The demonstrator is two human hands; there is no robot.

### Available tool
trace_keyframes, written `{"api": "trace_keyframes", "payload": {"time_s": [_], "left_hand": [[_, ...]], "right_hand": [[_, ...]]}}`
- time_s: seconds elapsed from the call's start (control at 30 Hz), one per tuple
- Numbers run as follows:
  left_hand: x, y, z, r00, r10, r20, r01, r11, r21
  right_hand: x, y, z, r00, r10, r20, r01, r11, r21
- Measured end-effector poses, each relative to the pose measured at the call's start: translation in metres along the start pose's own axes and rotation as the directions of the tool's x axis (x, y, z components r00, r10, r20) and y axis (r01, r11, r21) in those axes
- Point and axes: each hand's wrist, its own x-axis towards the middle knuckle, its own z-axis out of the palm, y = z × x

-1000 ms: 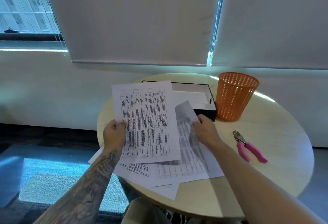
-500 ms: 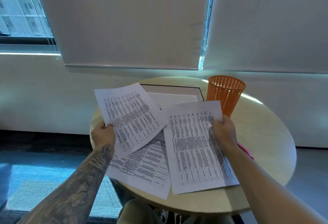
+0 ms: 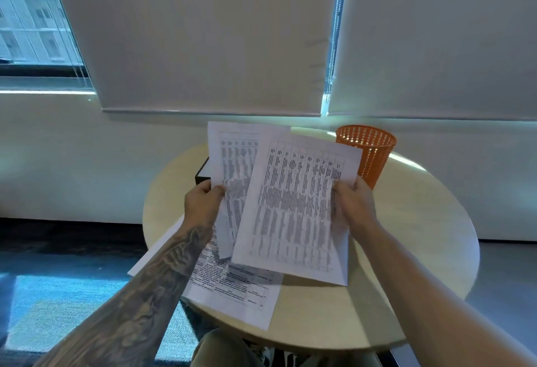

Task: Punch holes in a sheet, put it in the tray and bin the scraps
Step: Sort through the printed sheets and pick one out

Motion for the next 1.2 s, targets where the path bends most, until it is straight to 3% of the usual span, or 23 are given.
{"api": "trace_keyframes", "payload": {"time_s": [0.2,0.4,0.7,0.93,1.2], "left_hand": [[-0.013,0.009,0.011,0.980,-0.073,0.183,0.081,0.996,-0.037],[-0.026,0.014,0.014,0.958,0.053,0.283,-0.043,0.998,-0.039],[-0.024,0.037,0.026,0.951,0.189,0.247,-0.190,0.982,-0.020],[-0.028,0.025,0.027,0.958,0.205,0.199,-0.207,0.978,-0.010],[-0.023,0.026,0.029,0.957,0.193,0.216,-0.197,0.980,-0.004]], "right_hand": [[0.002,0.000,0.001,0.996,0.023,0.091,-0.023,1.000,-0.001],[-0.005,-0.012,0.000,0.996,-0.053,0.069,0.049,0.998,0.045],[-0.010,-0.047,0.007,0.971,-0.232,0.065,0.224,0.968,0.110],[-0.016,-0.032,0.007,0.983,-0.170,0.066,0.162,0.981,0.107],[-0.019,-0.030,0.011,0.975,-0.198,0.100,0.186,0.976,0.117]]}}
